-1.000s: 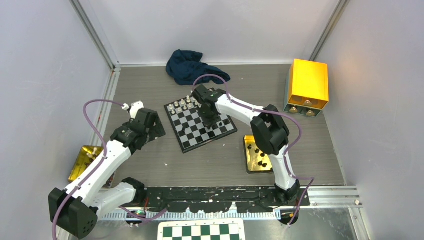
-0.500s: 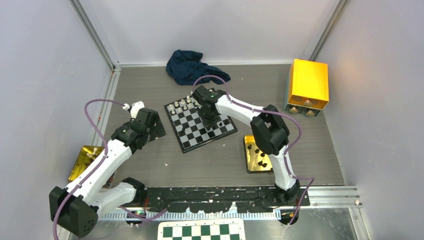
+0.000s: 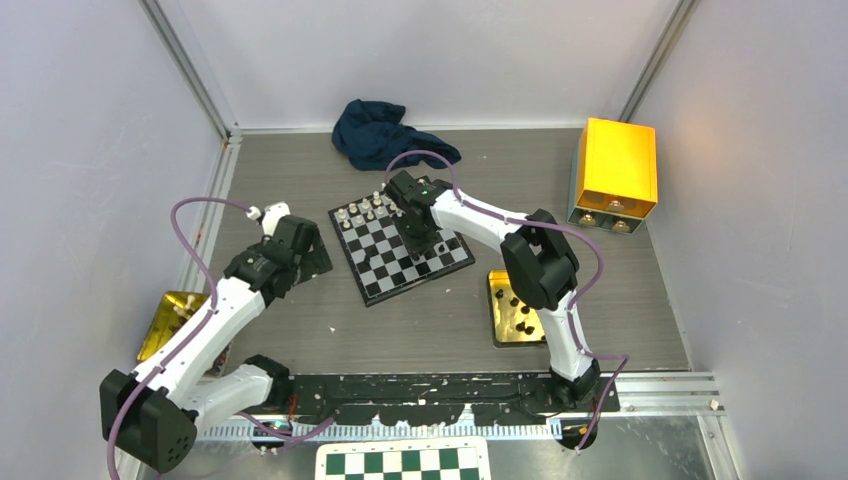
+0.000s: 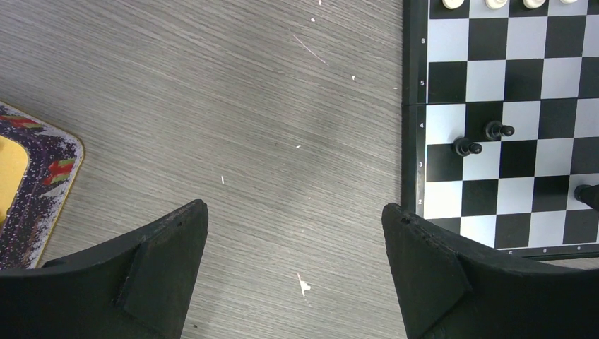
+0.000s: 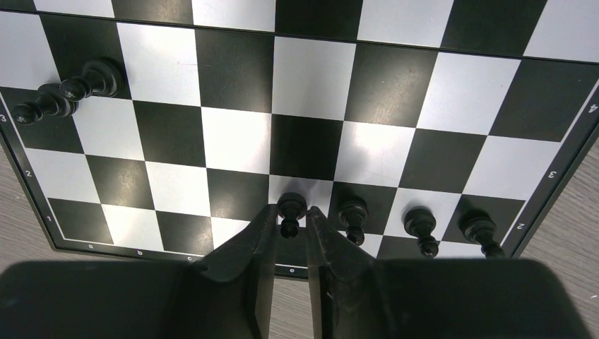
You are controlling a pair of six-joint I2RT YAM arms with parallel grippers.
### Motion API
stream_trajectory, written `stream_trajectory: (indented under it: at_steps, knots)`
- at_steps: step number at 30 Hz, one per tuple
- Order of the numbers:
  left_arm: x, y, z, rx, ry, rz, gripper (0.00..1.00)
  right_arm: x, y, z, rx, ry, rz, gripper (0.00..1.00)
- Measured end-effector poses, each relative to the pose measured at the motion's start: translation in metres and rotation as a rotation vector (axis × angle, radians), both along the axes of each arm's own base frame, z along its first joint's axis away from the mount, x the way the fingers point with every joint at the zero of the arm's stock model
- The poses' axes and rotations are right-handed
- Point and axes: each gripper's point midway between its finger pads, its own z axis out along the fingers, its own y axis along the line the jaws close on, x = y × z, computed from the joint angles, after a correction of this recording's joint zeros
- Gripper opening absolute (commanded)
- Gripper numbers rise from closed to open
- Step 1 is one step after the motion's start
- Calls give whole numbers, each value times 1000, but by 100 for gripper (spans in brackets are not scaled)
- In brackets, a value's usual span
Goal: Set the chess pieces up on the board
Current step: Place the chess piece on the chessboard, then pick up the chess piece from the chessboard.
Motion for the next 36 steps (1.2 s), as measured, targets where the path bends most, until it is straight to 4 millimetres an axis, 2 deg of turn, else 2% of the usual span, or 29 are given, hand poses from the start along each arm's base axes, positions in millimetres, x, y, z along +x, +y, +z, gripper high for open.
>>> stream_trajectory:
  at_steps: [15, 18, 28, 31, 36]
  knots:
    - [2, -1, -4, 6, 12, 0, 94, 1, 0, 1, 0, -3, 4, 33]
    - [2, -1, -5, 7, 15, -1, 94, 3, 3, 7, 7, -11, 6, 33]
    - [4, -2, -6, 9, 18, -1, 94, 26, 34, 48, 120, -83, 42, 38]
    - [4, -2, -6, 10, 18, -1, 94, 30, 46, 48, 153, -75, 59, 39]
    - [4, -2, -6, 12, 19, -4, 94, 29, 59, 34, 180, -33, 84, 41]
